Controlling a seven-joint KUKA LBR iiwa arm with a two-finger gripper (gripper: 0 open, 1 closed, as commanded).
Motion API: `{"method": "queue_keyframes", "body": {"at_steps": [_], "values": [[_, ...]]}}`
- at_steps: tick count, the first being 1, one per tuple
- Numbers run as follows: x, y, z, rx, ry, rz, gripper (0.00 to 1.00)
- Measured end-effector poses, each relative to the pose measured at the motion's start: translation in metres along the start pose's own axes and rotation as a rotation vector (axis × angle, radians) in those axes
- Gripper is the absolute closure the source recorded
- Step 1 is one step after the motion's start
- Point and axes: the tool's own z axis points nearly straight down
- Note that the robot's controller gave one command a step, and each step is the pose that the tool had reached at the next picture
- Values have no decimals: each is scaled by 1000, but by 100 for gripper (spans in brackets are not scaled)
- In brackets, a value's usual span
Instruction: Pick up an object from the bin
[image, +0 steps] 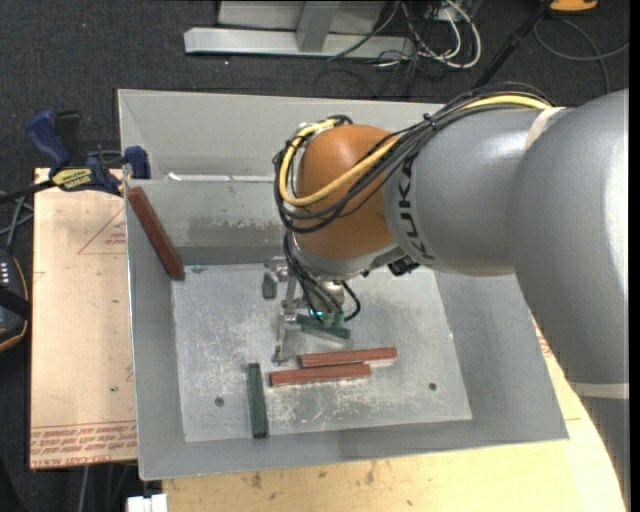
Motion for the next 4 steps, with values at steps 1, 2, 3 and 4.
{"method": "queue_keyframes", "body": {"at_steps": [1, 2, 3, 4], "values": [[-2, 0, -4, -1, -7, 3, 0], [14, -31, 33, -2, -11, -78, 0], [42, -34, 58, 4, -5, -249, 0], [39, -35, 67, 0, -9, -564, 100]]}}
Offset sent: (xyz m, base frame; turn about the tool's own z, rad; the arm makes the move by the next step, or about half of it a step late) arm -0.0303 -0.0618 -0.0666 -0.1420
